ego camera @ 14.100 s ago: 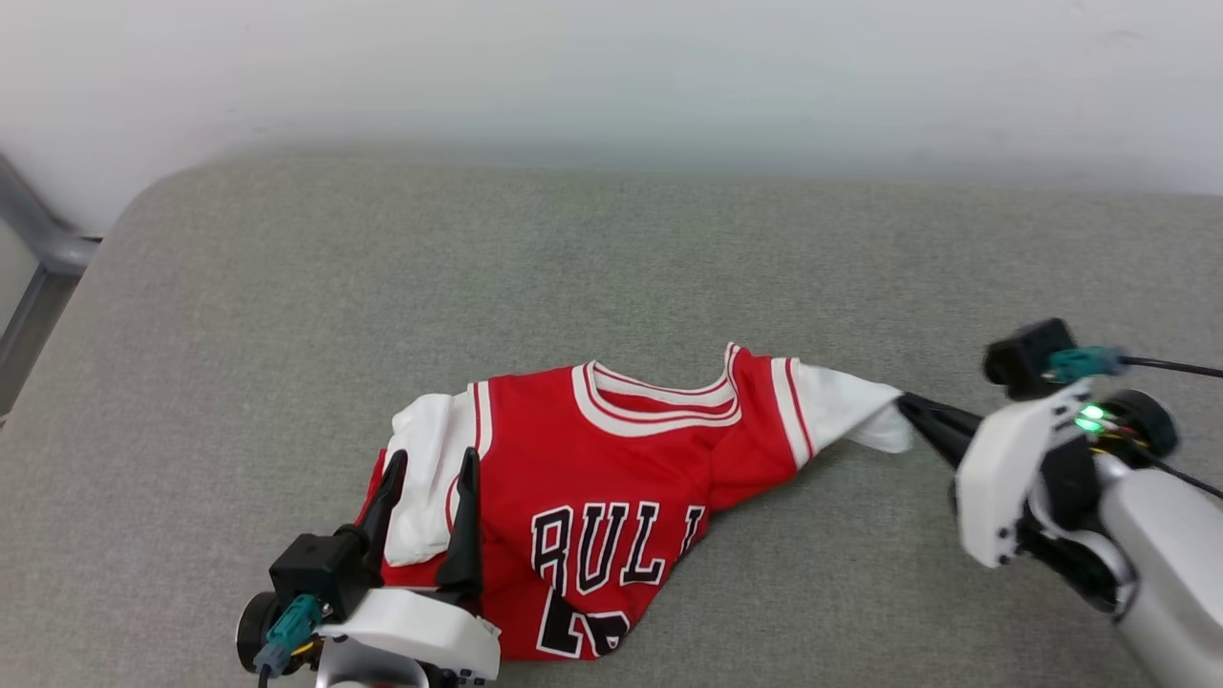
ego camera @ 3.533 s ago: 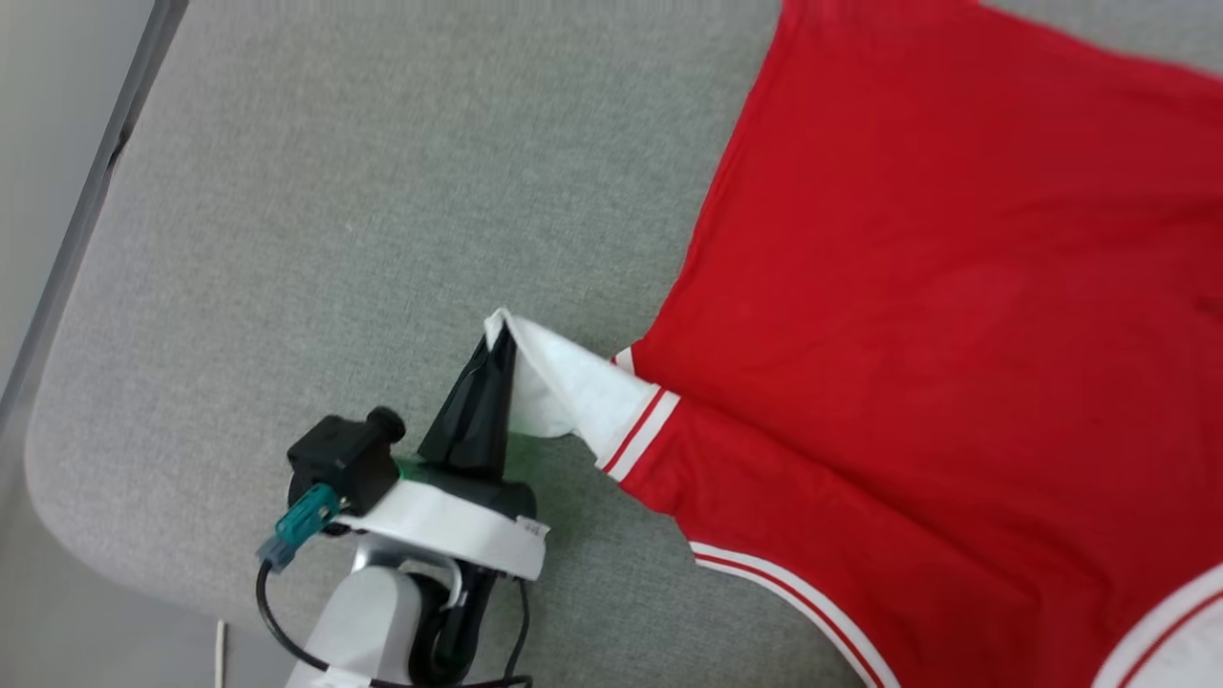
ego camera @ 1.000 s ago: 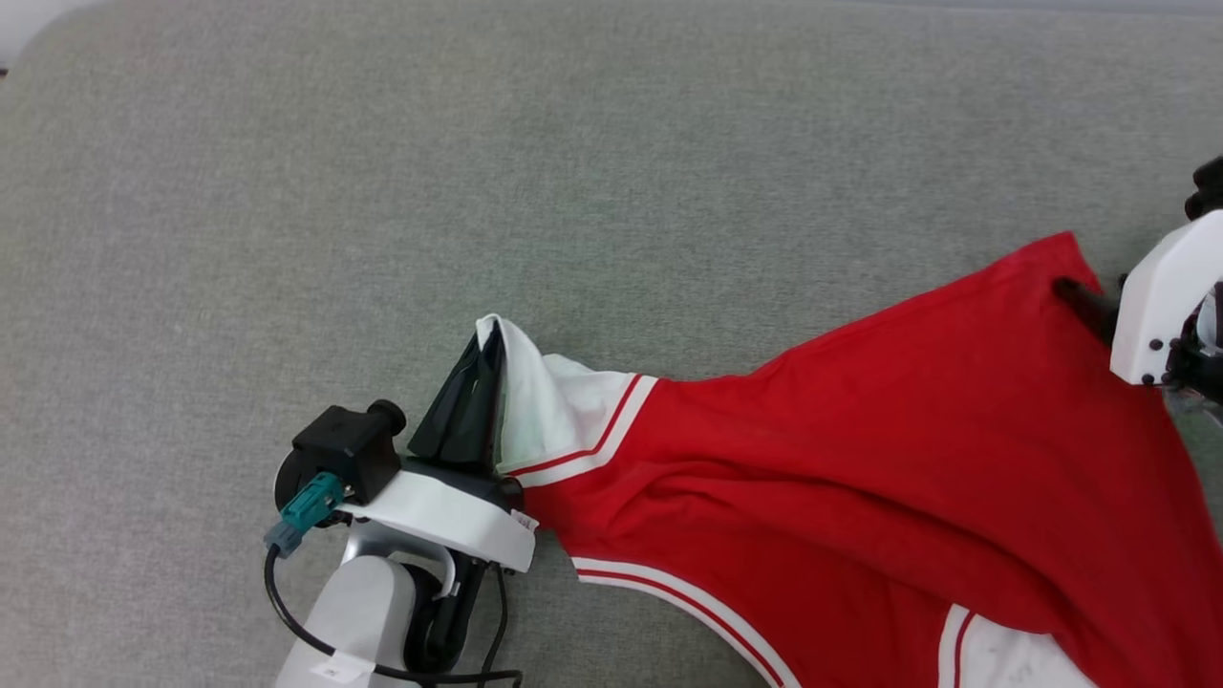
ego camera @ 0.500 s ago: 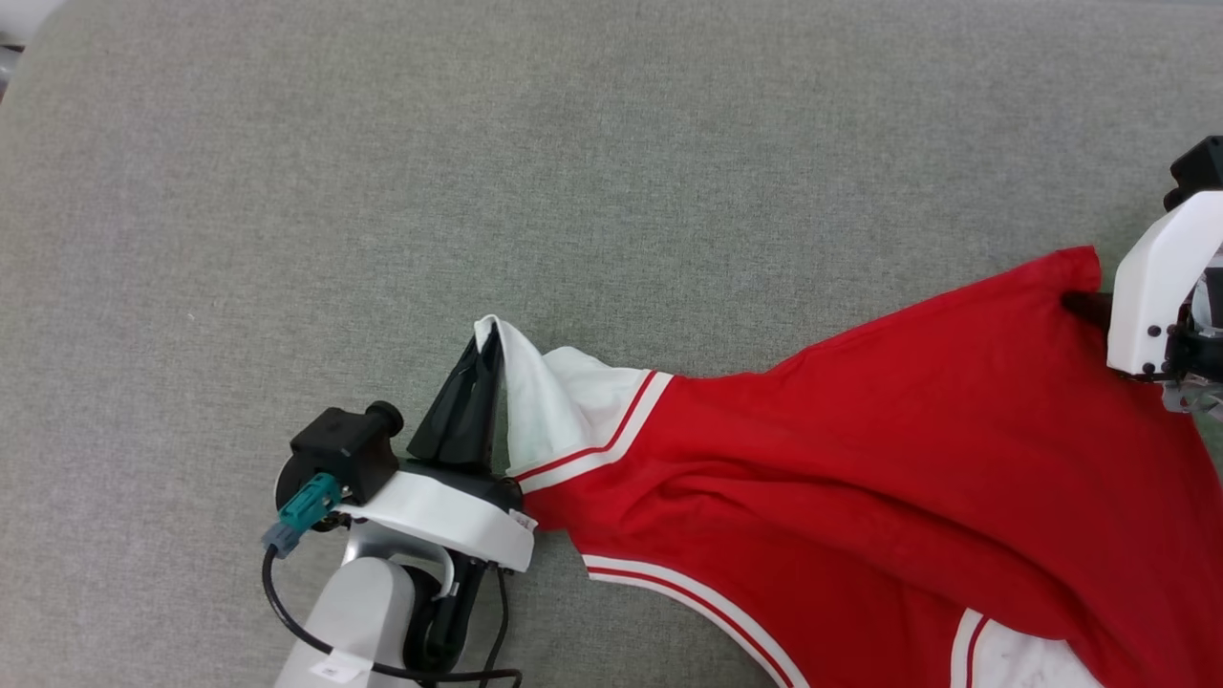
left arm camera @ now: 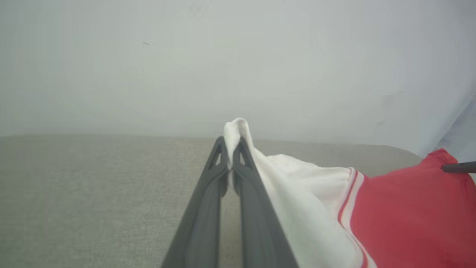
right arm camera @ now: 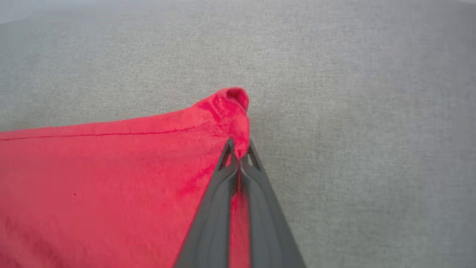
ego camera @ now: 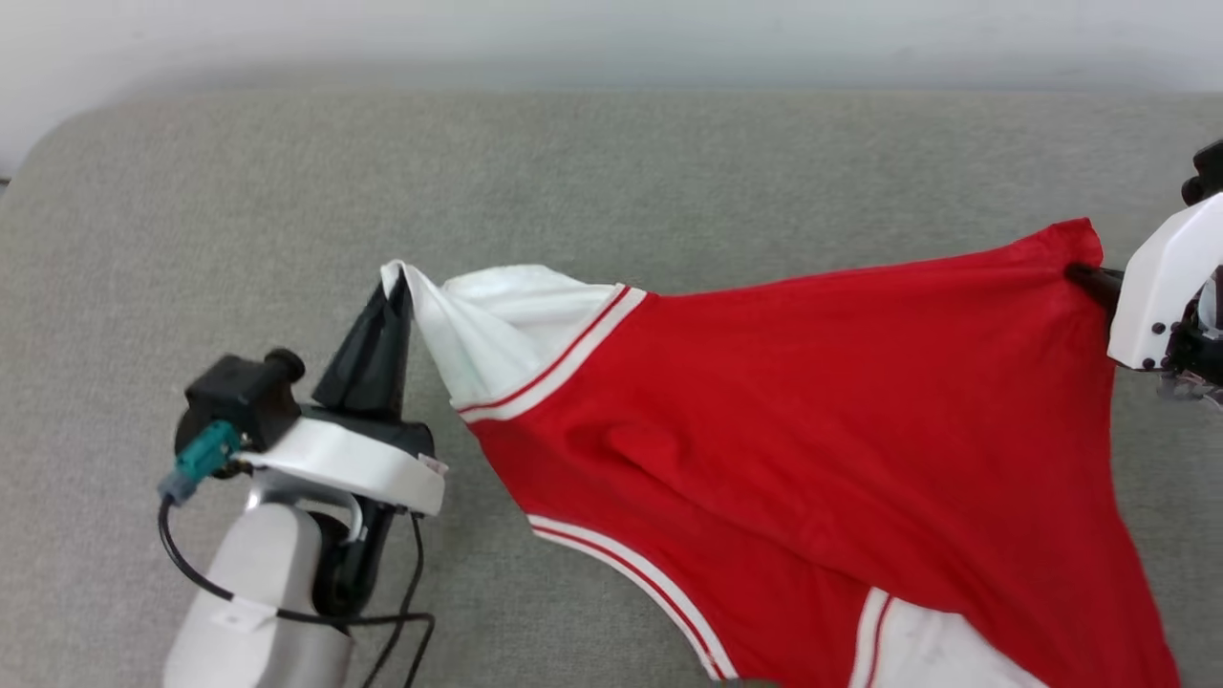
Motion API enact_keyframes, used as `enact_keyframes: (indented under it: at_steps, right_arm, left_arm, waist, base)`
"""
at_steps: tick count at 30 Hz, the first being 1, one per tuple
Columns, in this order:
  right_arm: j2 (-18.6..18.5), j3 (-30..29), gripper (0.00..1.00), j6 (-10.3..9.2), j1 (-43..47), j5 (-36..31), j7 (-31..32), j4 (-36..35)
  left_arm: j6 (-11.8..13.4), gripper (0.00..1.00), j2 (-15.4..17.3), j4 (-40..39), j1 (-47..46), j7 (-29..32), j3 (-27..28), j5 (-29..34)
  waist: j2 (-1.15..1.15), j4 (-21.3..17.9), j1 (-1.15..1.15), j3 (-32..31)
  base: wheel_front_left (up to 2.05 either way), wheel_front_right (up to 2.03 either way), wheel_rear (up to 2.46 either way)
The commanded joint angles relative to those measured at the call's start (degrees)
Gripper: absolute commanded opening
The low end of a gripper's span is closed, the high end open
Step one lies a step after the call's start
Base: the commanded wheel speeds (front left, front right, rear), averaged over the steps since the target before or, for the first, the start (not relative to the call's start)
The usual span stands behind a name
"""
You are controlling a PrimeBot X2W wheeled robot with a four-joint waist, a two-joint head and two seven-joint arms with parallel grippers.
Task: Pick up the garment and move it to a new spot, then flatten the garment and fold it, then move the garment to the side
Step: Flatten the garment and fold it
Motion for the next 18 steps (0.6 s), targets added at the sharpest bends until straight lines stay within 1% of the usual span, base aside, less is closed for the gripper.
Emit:
enact_keyframes:
  at_steps: [1, 4, 5, 10, 13, 18]
  right_arm:
    - [-0.1, 0.2, 0.0, -0.06, -0.6, -0.2, -0.7, -0.2]
    - [0.0, 0.7, 0.0, -0.06, -1.4, -1.7, -3.0, -0.7]
    - [0.2, 0.6, 0.0, -0.06, -1.6, -1.8, -3.9, -0.9]
    - [1.5, 0.1, 0.0, -0.07, -3.8, -3.3, -7.1, -0.9]
    - [2.6, -0.4, 0.0, -0.07, -6.2, -3.8, -8.1, -0.7]
    - [2.7, -1.1, 0.0, -0.08, -12.0, -6.3, -11.3, -1.5]
  left_arm:
    - [0.0, 0.0, 1.1, 0.5, -1.5, -0.1, 0.2, -0.3]
    - [0.0, 0.0, 3.2, 2.5, -5.2, 0.2, -0.2, -1.4]
    - [0.0, 0.0, 3.6, 2.9, -6.5, 0.4, -0.2, -2.2]
    - [0.1, 0.0, 5.7, 3.8, -13.8, 2.8, -0.1, -2.4]
    - [0.1, 0.0, 6.6, 5.6, -19.6, 4.8, -0.2, -2.0]
    - [0.3, 0.0, 8.2, 9.9, -29.3, 5.8, 0.8, -2.0]
  waist:
    - [0.0, -2.3, 0.0, -2.5]
    - [0.0, -3.9, 0.0, -4.3]
    - [0.0, -4.4, 0.0, -4.8]
    - [0.0, -6.4, 0.0, -6.0]
    - [0.0, -7.3, 0.0, -5.5]
    - [0.0, -8.5, 0.0, -3.1]
  base:
    - [0.0, 0.0, 0.0]
    - [0.0, 0.0, 0.0]
    - [0.0, 0.0, 0.0]
    - [0.0, 0.0, 0.0]
    - [0.0, 0.0, 0.0]
    - [0.0, 0.0, 0.0]
